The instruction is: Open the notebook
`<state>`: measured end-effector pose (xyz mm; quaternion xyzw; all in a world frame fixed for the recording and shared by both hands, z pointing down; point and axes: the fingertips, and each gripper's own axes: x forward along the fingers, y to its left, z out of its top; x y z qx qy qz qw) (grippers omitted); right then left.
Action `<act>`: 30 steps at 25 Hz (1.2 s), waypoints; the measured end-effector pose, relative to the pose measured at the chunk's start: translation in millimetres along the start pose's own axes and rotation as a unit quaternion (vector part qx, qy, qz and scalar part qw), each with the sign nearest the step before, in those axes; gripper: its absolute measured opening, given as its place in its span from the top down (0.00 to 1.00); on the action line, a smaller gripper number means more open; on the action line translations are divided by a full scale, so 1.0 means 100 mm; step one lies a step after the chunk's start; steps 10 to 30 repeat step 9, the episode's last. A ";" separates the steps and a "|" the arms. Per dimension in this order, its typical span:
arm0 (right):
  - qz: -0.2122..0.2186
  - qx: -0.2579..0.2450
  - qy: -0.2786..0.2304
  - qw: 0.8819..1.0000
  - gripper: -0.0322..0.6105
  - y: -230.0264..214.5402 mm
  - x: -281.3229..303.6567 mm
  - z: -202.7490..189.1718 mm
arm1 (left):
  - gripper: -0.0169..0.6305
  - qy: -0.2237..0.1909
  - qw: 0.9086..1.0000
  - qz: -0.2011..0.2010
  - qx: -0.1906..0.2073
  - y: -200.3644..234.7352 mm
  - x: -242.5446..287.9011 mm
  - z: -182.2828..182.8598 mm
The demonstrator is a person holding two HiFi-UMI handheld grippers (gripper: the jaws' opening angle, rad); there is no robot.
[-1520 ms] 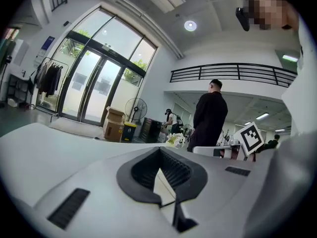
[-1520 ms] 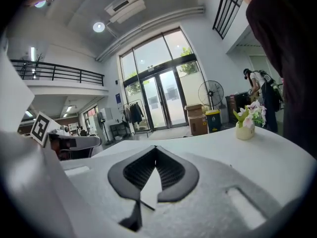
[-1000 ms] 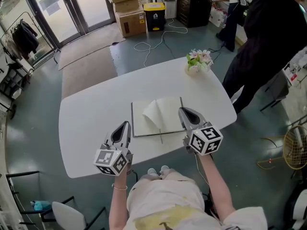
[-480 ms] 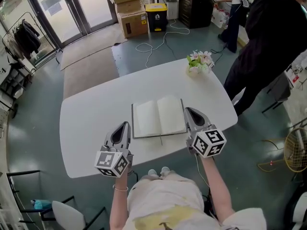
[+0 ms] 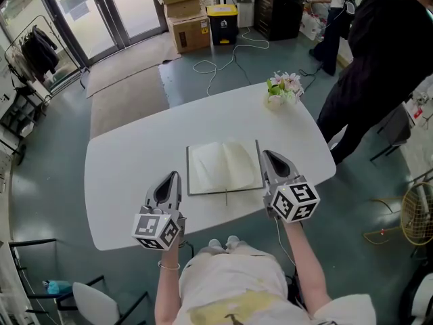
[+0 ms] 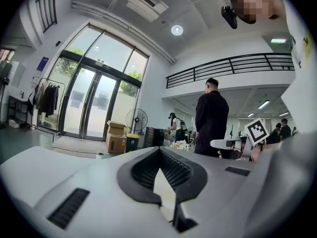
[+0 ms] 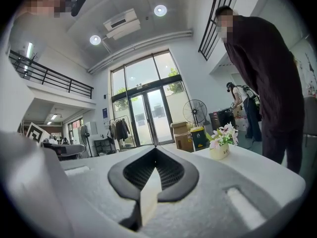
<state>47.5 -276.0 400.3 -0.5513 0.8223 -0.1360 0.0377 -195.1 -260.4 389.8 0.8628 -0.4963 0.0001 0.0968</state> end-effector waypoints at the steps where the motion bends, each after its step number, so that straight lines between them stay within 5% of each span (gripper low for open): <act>1: -0.001 -0.001 0.000 1.000 0.94 0.00 0.00 0.00 | 0.97 0.000 1.000 0.001 0.000 0.01 0.00 -0.01; 30: -0.011 -0.015 -0.006 1.000 0.94 -0.01 -0.02 0.09 | 0.97 -0.005 1.000 0.008 0.000 0.03 -0.04 0.07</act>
